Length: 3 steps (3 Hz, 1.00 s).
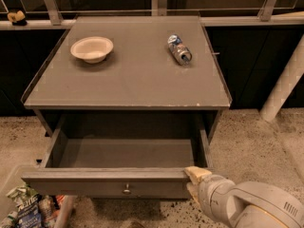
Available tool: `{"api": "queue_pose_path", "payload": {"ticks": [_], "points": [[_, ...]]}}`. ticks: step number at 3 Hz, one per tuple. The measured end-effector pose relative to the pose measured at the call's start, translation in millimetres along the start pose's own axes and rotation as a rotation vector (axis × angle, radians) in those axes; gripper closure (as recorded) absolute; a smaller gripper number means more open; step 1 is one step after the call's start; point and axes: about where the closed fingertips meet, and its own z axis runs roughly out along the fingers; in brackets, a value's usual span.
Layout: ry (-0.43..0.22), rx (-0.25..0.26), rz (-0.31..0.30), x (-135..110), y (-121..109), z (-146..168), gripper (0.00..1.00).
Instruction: Open top drawer
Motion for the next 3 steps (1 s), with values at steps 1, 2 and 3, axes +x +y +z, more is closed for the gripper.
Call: {"api": "queue_pose_path", "payload": {"ticks": [1,2,3], "points": [[0.000,0.010,-0.034,-1,2,-5,1.00],[0.000,0.011,-0.034,-2,1,-7,1.00],[0.001,0.061,-0.089,-6,25,-37,1.00]]}}
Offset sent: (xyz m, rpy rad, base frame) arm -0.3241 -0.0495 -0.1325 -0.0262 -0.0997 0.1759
